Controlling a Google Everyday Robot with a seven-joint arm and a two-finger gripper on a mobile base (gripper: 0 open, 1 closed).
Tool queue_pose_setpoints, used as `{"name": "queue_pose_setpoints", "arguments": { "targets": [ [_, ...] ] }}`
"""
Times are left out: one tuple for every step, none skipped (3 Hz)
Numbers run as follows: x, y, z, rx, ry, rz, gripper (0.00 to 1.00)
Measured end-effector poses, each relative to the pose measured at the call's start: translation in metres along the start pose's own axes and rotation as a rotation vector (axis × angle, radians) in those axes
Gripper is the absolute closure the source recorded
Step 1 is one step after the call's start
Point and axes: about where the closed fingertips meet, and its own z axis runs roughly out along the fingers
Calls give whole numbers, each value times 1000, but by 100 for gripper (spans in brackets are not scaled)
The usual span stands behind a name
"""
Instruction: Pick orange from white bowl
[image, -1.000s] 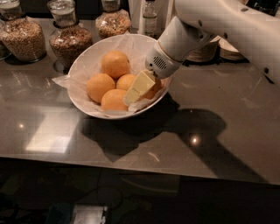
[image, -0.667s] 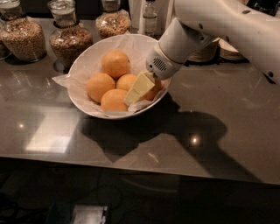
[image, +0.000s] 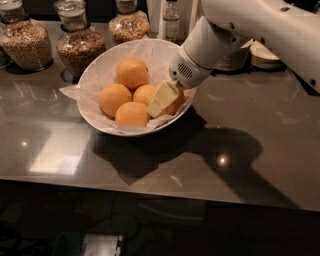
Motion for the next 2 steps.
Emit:
{"name": "queue_pose_setpoints", "arguments": {
  "targets": [
    [4, -3, -5, 80, -39, -2, 100],
    [3, -11, -18, 145, -198, -27, 100]
  ]
}}
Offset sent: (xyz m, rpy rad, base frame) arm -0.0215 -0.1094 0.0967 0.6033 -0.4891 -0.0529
